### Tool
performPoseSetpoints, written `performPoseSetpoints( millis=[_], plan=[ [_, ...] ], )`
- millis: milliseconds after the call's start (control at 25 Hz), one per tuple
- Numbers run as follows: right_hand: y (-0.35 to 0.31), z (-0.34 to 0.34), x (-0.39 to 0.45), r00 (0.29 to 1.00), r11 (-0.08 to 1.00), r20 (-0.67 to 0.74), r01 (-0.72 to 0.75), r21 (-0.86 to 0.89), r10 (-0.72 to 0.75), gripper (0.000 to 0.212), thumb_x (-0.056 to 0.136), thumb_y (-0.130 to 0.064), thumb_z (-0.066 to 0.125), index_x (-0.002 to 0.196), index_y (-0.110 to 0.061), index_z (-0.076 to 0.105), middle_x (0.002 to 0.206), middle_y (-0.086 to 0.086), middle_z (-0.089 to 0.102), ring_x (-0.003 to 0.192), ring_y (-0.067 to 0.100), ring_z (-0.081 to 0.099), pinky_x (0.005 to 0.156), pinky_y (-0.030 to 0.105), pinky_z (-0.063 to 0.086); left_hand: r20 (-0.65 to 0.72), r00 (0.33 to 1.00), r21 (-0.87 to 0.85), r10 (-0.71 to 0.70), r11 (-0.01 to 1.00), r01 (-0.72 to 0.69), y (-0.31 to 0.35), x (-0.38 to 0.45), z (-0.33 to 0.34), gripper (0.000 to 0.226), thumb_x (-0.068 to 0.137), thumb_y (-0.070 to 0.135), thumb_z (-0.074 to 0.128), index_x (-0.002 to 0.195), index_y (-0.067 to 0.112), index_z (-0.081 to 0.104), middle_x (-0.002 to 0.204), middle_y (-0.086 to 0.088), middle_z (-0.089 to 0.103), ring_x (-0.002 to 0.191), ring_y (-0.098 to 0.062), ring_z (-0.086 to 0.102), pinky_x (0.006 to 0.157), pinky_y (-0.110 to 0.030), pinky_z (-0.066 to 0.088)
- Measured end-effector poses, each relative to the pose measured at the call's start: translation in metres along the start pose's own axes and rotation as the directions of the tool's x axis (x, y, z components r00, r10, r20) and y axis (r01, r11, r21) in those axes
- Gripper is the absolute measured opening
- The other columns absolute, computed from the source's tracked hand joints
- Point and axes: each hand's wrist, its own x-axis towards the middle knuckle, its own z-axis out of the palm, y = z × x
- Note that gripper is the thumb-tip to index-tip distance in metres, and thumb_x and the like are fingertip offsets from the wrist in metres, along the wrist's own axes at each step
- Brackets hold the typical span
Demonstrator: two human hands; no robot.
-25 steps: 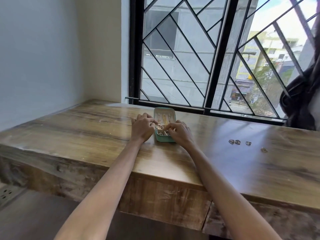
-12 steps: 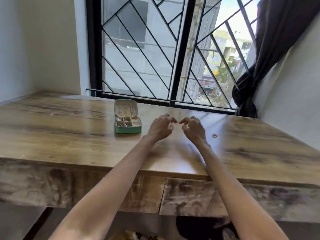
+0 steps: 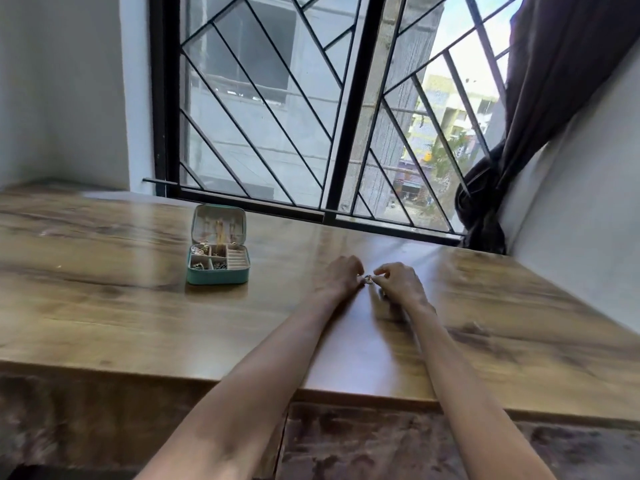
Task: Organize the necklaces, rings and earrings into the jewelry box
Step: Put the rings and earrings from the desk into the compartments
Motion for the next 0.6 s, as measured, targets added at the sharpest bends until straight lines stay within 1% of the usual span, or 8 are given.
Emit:
performPoseSetpoints(
  millis=[120, 200, 240, 280, 320, 400, 480, 600],
  plan=[
    [0.001, 0.001, 0.002, 1.0, 1.0, 0.019, -0.003, 0.03, 0.002, 0.022, 0.083, -0.032, 0.067, 0.1, -0.019, 0.072, 0.101, 0.008, 0.072, 0.099, 0.025, 0.065, 0.084, 0.031, 0.049, -0.054, 0.998, -0.046, 0.022, 0.999, -0.024, -0.002, -0.001, -0.005, 0.019, 0.083, 0.012, 0.061, 0.099, 0.01, 0.072, 0.108, -0.013, 0.07, 0.107, -0.027, 0.061, 0.088, -0.031, 0.046],
    [0.001, 0.001, 0.001, 1.0, 0.999, -0.004, -0.003, 0.05, 0.003, 0.02, 0.084, -0.03, 0.065, 0.099, -0.02, 0.073, 0.104, 0.007, 0.071, 0.101, 0.025, 0.064, 0.084, 0.032, 0.048, -0.101, 0.995, -0.2, -0.021, 0.98, 0.001, -0.005, -0.005, -0.012, 0.02, 0.08, 0.003, 0.064, 0.097, 0.007, 0.073, 0.098, -0.013, 0.073, 0.096, -0.022, 0.066, 0.08, -0.022, 0.048],
    [-0.001, 0.001, -0.001, 1.0, 0.999, -0.02, -0.005, 0.053, 0.006, 0.02, 0.085, -0.029, 0.063, 0.1, -0.021, 0.073, 0.106, 0.007, 0.071, 0.103, 0.025, 0.062, 0.084, 0.032, 0.047, -0.097, 0.994, -0.326, -0.058, 0.945, 0.023, -0.007, -0.007, -0.016, 0.022, 0.079, 0.002, 0.067, 0.1, 0.004, 0.072, 0.093, -0.013, 0.073, 0.086, -0.018, 0.067, 0.071, -0.017, 0.046],
    [-0.002, 0.0, -0.003, 0.999, 0.999, -0.037, -0.004, 0.052, 0.006, 0.02, 0.086, -0.027, 0.06, 0.101, -0.021, 0.072, 0.107, 0.007, 0.07, 0.104, 0.025, 0.062, 0.084, 0.032, 0.046, -0.064, 0.994, -0.473, -0.088, 0.88, 0.047, -0.008, -0.011, -0.02, 0.026, 0.078, 0.002, 0.07, 0.104, 0.002, 0.07, 0.086, -0.013, 0.071, 0.074, -0.014, 0.064, 0.061, -0.015, 0.042],
    [-0.004, 0.0, -0.005, 0.999, 0.999, -0.052, 0.007, 0.052, -0.004, 0.02, 0.087, -0.026, 0.059, 0.102, -0.022, 0.072, 0.108, 0.006, 0.07, 0.105, 0.025, 0.061, 0.085, 0.032, 0.046, -0.016, 0.994, -0.619, -0.106, 0.782, 0.073, -0.009, -0.014, -0.024, 0.031, 0.078, 0.004, 0.072, 0.108, 0.0, 0.068, 0.078, -0.009, 0.068, 0.064, -0.008, 0.058, 0.052, -0.014, 0.038],
    [-0.009, -0.001, -0.008, 0.996, 0.994, -0.076, 0.06, 0.089, -0.054, 0.021, 0.089, -0.025, 0.057, 0.104, -0.021, 0.072, 0.105, 0.004, 0.068, 0.1, 0.022, 0.061, 0.081, 0.03, 0.045, 0.081, 0.991, -0.783, -0.102, 0.609, 0.127, -0.011, -0.019, -0.031, 0.034, 0.079, 0.009, 0.072, 0.112, 0.005, 0.064, 0.065, 0.005, 0.067, 0.051, 0.001, 0.047, 0.044, -0.014, 0.029],
    [-0.014, -0.005, -0.013, 0.991, 0.959, -0.085, 0.126, 0.253, -0.108, 0.021, 0.089, -0.02, 0.058, 0.105, -0.018, 0.071, 0.096, 0.001, 0.065, 0.083, 0.017, 0.057, 0.068, 0.024, 0.042, 0.14, 0.988, -0.832, -0.058, 0.534, 0.15, -0.013, -0.022, -0.035, 0.034, 0.082, 0.01, 0.069, 0.116, 0.01, 0.063, 0.061, 0.011, 0.068, 0.047, 0.002, 0.042, 0.045, -0.016, 0.024],
    [-0.018, -0.013, -0.02, 0.99, 0.82, -0.041, 0.136, 0.555, -0.136, 0.022, 0.089, -0.009, 0.057, 0.106, -0.012, 0.071, 0.093, 0.003, 0.066, 0.065, 0.012, 0.052, 0.051, 0.019, 0.04, 0.165, 0.986, -0.851, -0.014, 0.503, 0.15, -0.016, -0.024, -0.037, 0.033, 0.086, 0.008, 0.064, 0.119, 0.012, 0.06, 0.076, 0.002, 0.069, 0.061, -0.002, 0.048, 0.05, -0.019, 0.026]
  ],
)
